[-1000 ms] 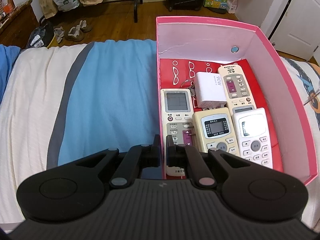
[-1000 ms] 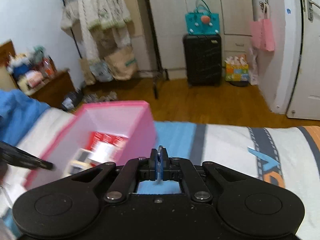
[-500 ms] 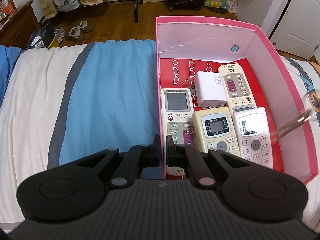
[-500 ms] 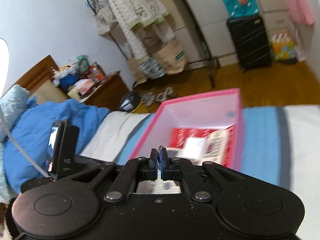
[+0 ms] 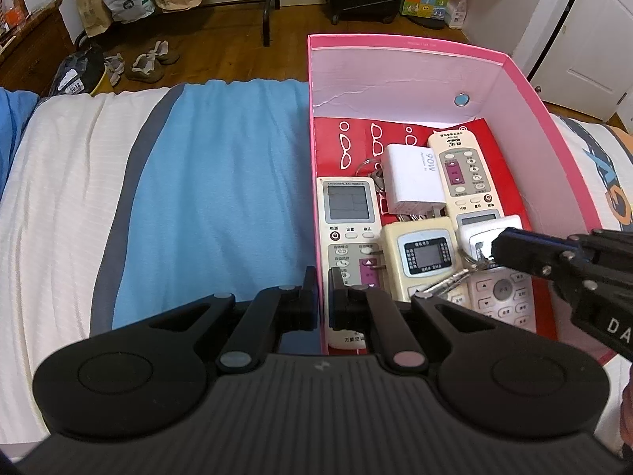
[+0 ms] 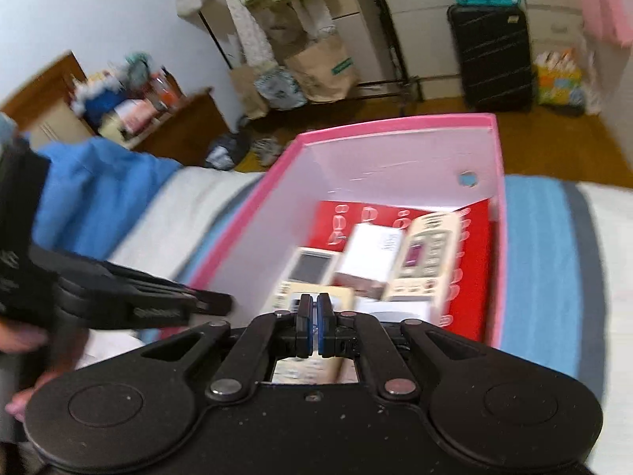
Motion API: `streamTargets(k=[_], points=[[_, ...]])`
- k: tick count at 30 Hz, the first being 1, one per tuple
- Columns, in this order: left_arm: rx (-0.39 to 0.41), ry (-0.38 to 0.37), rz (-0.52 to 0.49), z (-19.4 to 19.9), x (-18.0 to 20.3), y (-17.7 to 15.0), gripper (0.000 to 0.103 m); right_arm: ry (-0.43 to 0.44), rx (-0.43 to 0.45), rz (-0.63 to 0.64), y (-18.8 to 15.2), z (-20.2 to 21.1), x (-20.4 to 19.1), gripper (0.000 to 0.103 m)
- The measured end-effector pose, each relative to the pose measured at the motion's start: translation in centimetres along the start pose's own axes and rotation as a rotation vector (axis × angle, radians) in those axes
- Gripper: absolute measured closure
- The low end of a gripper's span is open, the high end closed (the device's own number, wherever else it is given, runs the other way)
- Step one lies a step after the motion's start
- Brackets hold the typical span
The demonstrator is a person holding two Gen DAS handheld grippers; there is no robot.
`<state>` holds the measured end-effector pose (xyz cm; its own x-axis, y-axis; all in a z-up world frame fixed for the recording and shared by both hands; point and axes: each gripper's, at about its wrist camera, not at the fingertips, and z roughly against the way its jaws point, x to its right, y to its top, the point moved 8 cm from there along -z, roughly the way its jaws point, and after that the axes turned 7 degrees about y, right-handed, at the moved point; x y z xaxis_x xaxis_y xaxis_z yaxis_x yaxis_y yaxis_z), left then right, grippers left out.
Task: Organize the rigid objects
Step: 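Carry the keys into the pink box and open the right gripper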
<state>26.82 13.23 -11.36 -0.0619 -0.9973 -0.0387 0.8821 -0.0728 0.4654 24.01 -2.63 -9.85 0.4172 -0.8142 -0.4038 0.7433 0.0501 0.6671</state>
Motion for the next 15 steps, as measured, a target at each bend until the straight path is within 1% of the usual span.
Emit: streamTargets(k=[3,4,6,7,11,15], points=[[0.000,-0.001,0.000,0.0,0.0,0.0,0.099,-0.035,0.003,0.019,0.2,0.7,0.3,0.098],[0.000,-0.001,0.000,0.0,0.0,0.0,0.099,-0.042,0.010,0.030,0.3,1.1,0.6,0.095],[0.000,-0.001,0.000,0.0,0.0,0.0,0.099,-0.106,0.042,0.051,0.7,1.6,0.8,0.092],[0.000,0.000,0.000,0.0,0.0,0.0,0.099,-0.120,0.047,0.062,0.8,1.7,0.8,0.091],[0.000,0.000,-0.001,0.0,0.0,0.1,0.099,-0.090,0.047,0.035,1.0,1.8,1.0,0.089],[0.000,0.000,-0.002,0.0,0.1,0.1,0.099,-0.108,0.041,0.059,0.8,1.6,0.7,0.086]])
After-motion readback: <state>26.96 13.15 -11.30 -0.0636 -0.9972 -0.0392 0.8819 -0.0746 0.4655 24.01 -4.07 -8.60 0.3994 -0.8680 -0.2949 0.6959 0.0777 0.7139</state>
